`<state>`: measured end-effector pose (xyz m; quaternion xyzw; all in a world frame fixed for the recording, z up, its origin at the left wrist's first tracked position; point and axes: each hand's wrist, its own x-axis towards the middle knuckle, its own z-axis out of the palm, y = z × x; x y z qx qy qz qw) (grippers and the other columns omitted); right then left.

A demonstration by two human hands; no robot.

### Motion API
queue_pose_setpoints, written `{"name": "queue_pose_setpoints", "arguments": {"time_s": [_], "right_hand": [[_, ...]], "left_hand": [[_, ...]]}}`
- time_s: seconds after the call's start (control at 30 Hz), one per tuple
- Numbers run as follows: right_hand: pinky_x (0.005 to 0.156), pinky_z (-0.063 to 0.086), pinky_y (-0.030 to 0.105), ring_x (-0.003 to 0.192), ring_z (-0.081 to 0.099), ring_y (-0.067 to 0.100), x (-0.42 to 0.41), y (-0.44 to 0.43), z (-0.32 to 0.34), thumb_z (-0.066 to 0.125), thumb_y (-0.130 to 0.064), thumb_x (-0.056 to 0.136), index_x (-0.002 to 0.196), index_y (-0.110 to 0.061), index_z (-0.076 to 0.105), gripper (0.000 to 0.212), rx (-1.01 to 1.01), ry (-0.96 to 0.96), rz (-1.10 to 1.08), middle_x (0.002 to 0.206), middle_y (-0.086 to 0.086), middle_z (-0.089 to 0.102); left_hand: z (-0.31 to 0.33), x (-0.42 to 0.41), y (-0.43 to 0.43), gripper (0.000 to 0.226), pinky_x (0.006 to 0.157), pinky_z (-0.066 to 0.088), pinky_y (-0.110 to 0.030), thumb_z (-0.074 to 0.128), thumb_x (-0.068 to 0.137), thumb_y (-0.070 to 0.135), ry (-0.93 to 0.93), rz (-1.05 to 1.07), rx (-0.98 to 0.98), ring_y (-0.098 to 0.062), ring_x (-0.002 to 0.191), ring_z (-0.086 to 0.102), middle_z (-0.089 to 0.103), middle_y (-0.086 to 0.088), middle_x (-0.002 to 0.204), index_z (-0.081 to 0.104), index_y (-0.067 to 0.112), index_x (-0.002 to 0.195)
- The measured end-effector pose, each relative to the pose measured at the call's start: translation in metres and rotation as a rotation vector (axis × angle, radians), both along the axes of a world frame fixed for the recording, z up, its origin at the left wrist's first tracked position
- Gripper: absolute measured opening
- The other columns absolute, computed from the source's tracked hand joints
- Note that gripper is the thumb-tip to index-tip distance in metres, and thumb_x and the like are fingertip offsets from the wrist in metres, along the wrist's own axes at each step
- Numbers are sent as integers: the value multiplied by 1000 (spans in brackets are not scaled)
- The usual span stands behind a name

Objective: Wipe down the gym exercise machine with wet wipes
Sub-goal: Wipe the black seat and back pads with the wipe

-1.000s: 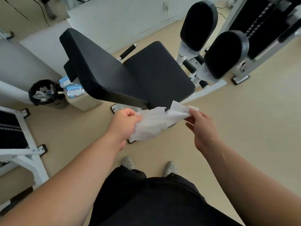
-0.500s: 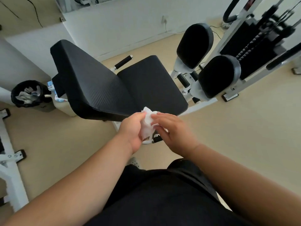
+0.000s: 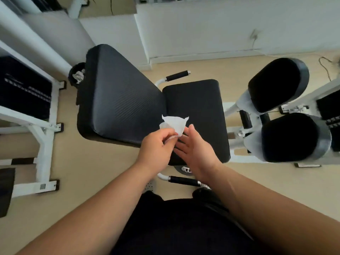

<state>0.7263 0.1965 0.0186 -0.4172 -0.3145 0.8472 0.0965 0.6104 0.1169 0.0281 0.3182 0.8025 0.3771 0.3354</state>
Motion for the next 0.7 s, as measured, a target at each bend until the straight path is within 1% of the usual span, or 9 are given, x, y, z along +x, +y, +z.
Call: {"name": "queue_pose_setpoints", "arguments": {"time_s": [0.07, 0.17, 0.23, 0.33, 0.47, 0.53, 0.6, 0.63, 0.7], "right_hand": [[109, 49, 41, 122, 67, 27, -13, 17, 1, 42, -39, 110, 131, -11, 66, 43, -80, 40, -27, 127, 15, 71], [92, 57, 41, 103, 72, 30, -40, 36, 3, 48, -15, 107, 121, -7, 70, 27, 21, -45, 33, 116, 20, 73], [82, 59, 41, 92, 73, 30, -56, 38, 5, 48, -3, 102, 114, -5, 72, 27, 58, -92, 115, 110, 22, 75], [72, 61, 40, 85, 75, 30, -79, 29, 7, 49, 2, 97, 106, -6, 74, 28, 71, -153, 188, 98, 18, 77], [72, 60, 34, 95, 75, 27, -124, 29, 14, 49, -10, 102, 109, -15, 72, 24, 227, -201, 17, 102, 7, 76], [82, 61, 35, 98, 72, 20, -154, 35, 26, 48, -16, 105, 118, -19, 69, 25, 528, -188, -2, 103, -1, 74], [99, 55, 38, 110, 67, 16, -183, 32, 37, 46, -20, 107, 129, -24, 65, 29, 991, -94, 133, 116, -5, 72], [109, 48, 36, 125, 60, 18, -196, 26, 38, 46, -21, 108, 137, -23, 61, 33, 1208, 9, 300, 133, -3, 67], [125, 23, 42, 154, 26, 29, -213, 9, 28, 46, -34, 108, 150, -20, 52, 45, 1565, 153, 787, 162, 6, 40]], "left_hand": [[11, 5, 10, 22, 86, 55, -29, 62, 99, 19, 59, -98, -44, -2, 92, 67, 75, 16, 98, 77, 30, 109], [27, 0, 12, 22, 82, 53, -31, 60, 99, 20, 131, -176, -106, -4, 88, 63, 72, 16, 98, 74, 33, 110], [32, -11, 2, 23, 83, 55, -36, 60, 97, 19, 119, -148, -80, -8, 91, 65, 72, 15, 98, 73, 35, 107], [36, -30, -25, 26, 89, 54, -31, 64, 92, 18, 212, 15, -18, -7, 98, 67, 73, 14, 106, 75, 30, 112], [41, -68, -67, 20, 88, 46, -26, 63, 92, 21, 683, 393, 71, -15, 98, 59, 65, 6, 103, 71, 13, 108], [40, -93, -82, 23, 89, 45, -30, 66, 94, 24, 620, 629, 18, -15, 100, 55, 57, 8, 106, 65, 15, 114], [36, -113, -89, 31, 88, 50, -31, 72, 90, 34, 400, 787, -63, -8, 95, 59, 59, 11, 107, 63, 21, 117], [33, -119, -91, 30, 85, 53, -31, 74, 88, 38, 305, 808, -77, -3, 89, 61, 63, 13, 103, 64, 24, 113], [29, -124, -94, 25, 76, 56, -27, 78, 84, 39, 212, 809, -21, 2, 77, 65, 69, 17, 90, 68, 27, 104]]}}
